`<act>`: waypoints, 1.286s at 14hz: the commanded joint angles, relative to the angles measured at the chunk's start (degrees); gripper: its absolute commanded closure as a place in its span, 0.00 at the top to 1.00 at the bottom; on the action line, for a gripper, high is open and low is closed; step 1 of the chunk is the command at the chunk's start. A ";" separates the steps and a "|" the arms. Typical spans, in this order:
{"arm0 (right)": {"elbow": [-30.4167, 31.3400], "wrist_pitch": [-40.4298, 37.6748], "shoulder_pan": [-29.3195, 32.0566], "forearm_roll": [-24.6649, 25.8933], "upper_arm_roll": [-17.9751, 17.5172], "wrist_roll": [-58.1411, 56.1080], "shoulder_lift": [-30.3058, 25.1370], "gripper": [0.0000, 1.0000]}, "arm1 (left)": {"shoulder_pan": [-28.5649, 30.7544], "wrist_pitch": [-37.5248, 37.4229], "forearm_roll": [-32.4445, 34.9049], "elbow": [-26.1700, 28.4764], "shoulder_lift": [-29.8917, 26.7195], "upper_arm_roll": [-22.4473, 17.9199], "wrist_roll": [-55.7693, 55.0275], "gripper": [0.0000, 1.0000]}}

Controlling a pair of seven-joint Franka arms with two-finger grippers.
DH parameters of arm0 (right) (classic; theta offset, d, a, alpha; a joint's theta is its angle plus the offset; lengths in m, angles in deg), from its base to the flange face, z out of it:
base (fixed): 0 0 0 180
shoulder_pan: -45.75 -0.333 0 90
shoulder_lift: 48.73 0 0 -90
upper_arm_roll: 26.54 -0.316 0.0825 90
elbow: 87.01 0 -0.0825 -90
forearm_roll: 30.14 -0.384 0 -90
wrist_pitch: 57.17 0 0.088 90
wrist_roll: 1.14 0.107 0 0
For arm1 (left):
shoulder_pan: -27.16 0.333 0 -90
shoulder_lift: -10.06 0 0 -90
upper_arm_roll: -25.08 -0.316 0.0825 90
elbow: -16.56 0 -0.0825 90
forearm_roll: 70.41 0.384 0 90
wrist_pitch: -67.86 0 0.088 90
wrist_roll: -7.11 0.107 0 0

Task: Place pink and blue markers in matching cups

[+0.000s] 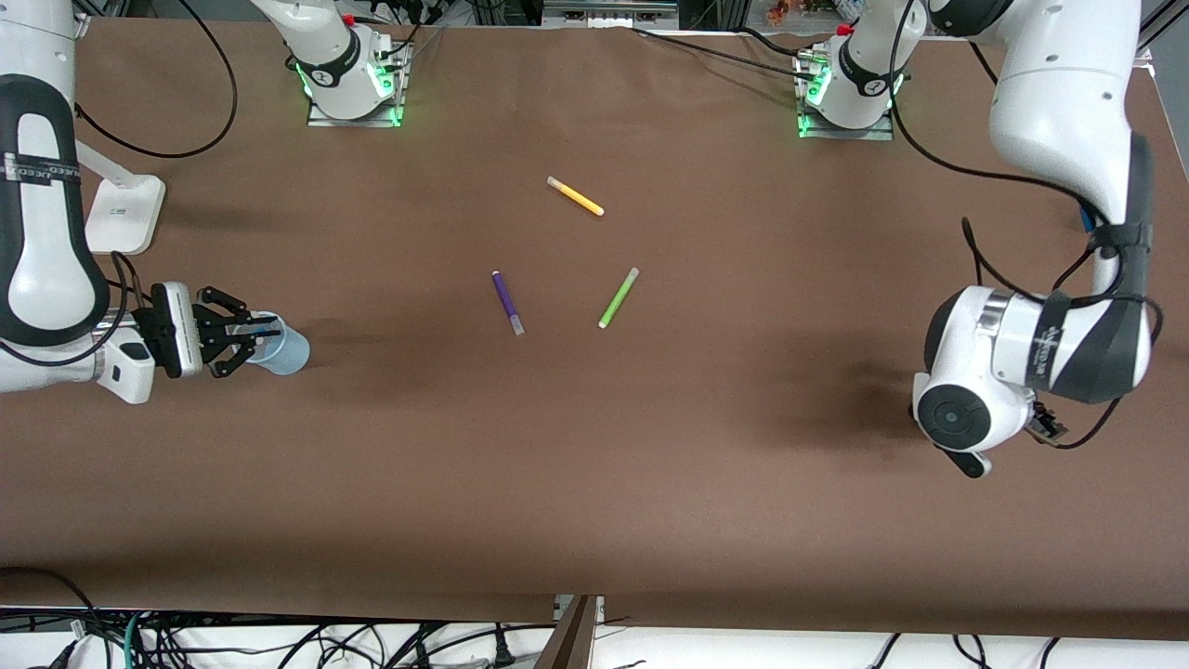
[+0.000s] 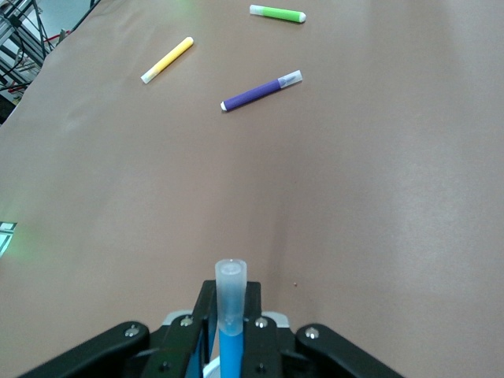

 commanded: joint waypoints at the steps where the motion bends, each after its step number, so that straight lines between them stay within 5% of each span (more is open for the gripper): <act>1: 0.00 -0.86 1.66 -1.89 -0.78 -2.24 0.54 0.07 | -0.22 -1.08 -8.69 0.67 -7.33 0.10 -4.50 1.00; 2: 0.00 -0.95 1.75 -2.07 -0.78 -1.11 0.72 0.37 | -0.22 -1.16 -12.90 1.02 -10.05 0.10 -8.97 1.00; 3: -0.09 -0.95 1.84 -2.16 -0.78 0.55 0.63 0.98 | -0.13 -1.34 -17.73 1.46 -12.52 0.10 -13.71 1.00; 5: -0.53 -0.95 1.93 -2.42 -0.78 8.78 0.11 1.00 | 0.13 -2.22 -28.97 1.63 -16.56 0.02 -23.72 1.00; 9: -0.88 -2.43 1.32 -1.99 -1.22 35.91 -4.45 1.00 | -1.78 -0.82 -38.59 6.97 -26.05 -2.69 -29.67 1.00; 12: -0.97 -3.06 0.00 -0.15 -1.22 57.28 -6.92 1.00 | -3.65 9.25 -43.53 23.19 -38.07 -6.93 -29.58 1.00; 14: -4.98 -3.23 -1.67 4.32 -1.31 66.45 -7.89 1.00 | -3.21 14.03 -43.62 30.27 -42.68 -6.84 -28.88 1.00; 18: -8.35 -6.30 -6.85 16.27 -1.39 83.92 -9.03 1.00 | -1.19 12.99 -46.59 29.67 -43.22 -6.84 -27.65 1.00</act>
